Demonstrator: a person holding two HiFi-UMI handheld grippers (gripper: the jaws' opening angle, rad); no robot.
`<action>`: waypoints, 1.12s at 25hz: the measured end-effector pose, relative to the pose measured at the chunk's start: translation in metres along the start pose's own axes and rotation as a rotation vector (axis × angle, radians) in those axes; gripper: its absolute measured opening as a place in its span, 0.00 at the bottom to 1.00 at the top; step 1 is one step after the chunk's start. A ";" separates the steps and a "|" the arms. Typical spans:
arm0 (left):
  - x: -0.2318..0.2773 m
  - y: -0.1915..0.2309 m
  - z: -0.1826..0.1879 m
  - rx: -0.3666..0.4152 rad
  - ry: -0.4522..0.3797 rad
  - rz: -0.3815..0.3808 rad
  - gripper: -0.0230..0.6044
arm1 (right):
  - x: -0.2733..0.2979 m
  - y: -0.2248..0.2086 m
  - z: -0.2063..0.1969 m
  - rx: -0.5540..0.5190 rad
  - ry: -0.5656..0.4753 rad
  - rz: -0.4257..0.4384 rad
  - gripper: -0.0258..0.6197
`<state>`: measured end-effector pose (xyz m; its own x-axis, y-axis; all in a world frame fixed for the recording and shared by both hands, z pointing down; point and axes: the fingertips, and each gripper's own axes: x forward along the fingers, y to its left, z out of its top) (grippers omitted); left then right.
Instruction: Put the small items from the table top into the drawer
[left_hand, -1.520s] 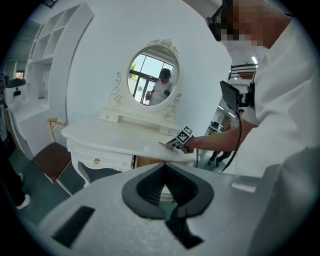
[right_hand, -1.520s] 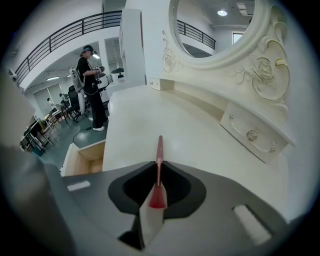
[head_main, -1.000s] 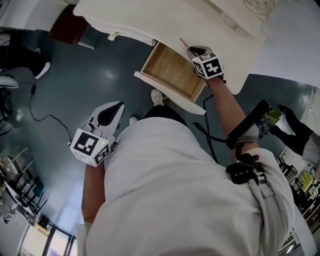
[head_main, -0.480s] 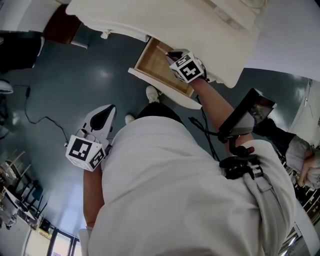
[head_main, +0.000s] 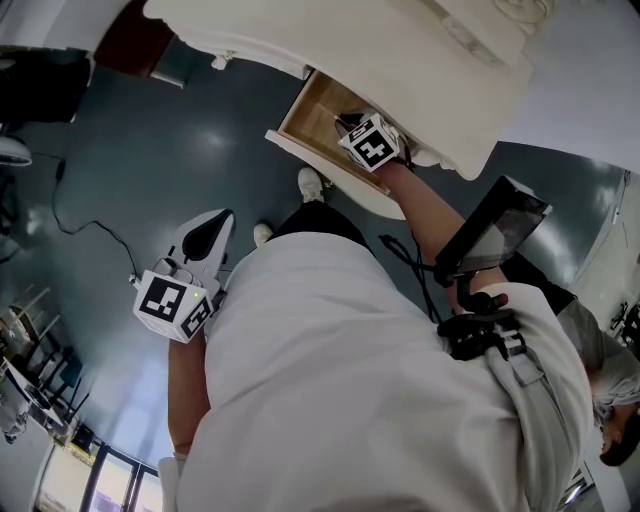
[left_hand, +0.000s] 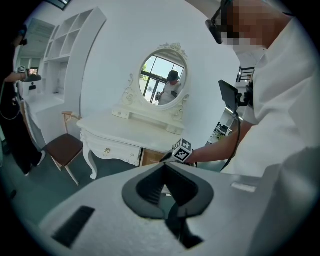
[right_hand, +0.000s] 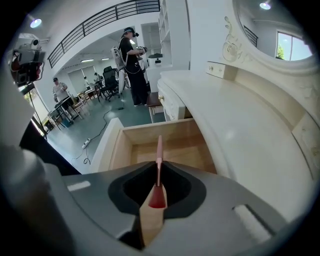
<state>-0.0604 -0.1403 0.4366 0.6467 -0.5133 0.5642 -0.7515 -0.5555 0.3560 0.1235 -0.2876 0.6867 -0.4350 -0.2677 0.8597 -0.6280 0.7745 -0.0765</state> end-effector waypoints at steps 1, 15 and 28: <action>0.000 0.000 0.000 -0.001 0.001 0.004 0.04 | 0.003 -0.001 -0.004 0.006 0.008 0.000 0.11; -0.004 0.003 -0.008 -0.025 0.038 0.075 0.04 | 0.059 -0.019 -0.040 0.139 0.046 -0.009 0.11; -0.008 0.016 -0.001 -0.021 0.061 0.076 0.04 | 0.076 -0.016 -0.038 0.149 0.053 -0.004 0.11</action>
<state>-0.0775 -0.1441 0.4386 0.5791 -0.5122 0.6343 -0.8010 -0.5023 0.3258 0.1252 -0.2982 0.7725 -0.4001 -0.2372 0.8853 -0.7204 0.6785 -0.1438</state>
